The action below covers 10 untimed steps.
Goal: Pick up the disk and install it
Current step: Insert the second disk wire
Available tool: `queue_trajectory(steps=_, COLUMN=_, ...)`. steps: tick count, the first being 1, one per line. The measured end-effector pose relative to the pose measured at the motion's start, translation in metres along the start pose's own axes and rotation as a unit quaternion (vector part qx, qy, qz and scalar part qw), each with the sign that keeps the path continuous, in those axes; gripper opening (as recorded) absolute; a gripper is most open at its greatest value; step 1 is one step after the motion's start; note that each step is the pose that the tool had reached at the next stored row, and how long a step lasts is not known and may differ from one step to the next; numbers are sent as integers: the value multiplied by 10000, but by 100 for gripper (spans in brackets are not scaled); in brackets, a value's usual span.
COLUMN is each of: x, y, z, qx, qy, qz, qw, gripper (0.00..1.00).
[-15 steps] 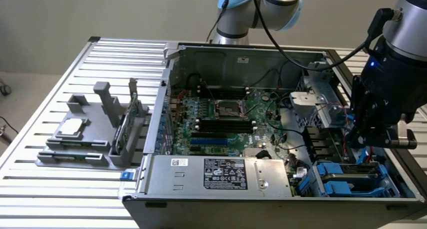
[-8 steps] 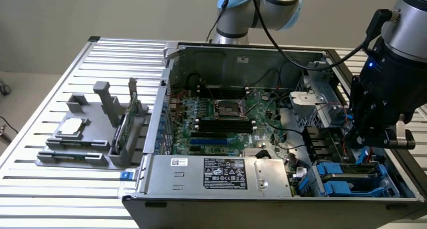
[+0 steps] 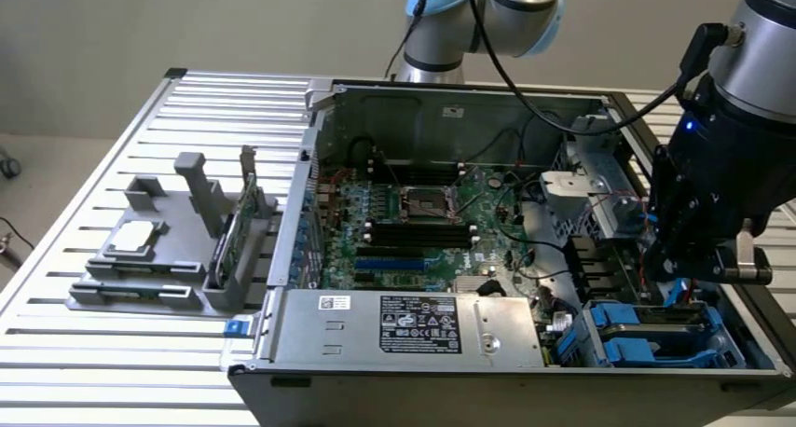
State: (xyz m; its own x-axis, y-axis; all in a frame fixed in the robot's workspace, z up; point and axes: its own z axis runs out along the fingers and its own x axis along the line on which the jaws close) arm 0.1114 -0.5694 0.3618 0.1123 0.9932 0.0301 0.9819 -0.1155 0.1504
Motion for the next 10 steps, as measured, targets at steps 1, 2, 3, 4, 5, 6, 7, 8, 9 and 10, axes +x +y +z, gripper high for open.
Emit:
queue_trajectory(steps=1, x=-21, y=1, z=8, qx=2, qy=14, qz=1, qw=10000, gripper=16)
queue_trajectory(steps=2, x=-47, y=3, z=14, qx=3, qy=28, qz=3, qw=10000, gripper=16)
queue_trajectory(steps=3, x=-69, y=5, z=19, qx=5, qy=40, qz=5, qw=10000, gripper=16)
queue_trajectory(steps=4, x=-91, y=7, z=25, qx=7, qy=52, qz=7, qw=10000, gripper=16)
queue_trajectory(steps=5, x=-106, y=7, z=31, qx=11, qy=64, qz=9, qw=10000, gripper=16)
queue_trajectory(steps=6, x=-119, y=8, z=38, qx=17, qy=73, qz=10, qw=10000, gripper=16)
queue_trajectory(steps=7, x=-131, y=8, z=45, qx=24, qy=83, qz=12, qw=10000, gripper=16)
queue_trajectory(steps=8, x=-140, y=8, z=53, qx=29, qy=95, qz=14, qw=9999, gripper=16)
queue_trajectory(steps=9, x=-148, y=8, z=62, qx=33, qy=112, qz=16, qw=9999, gripper=16)
queue_trajectory(steps=10, x=-157, y=7, z=71, qx=36, qy=132, qz=16, qw=9999, gripper=16)
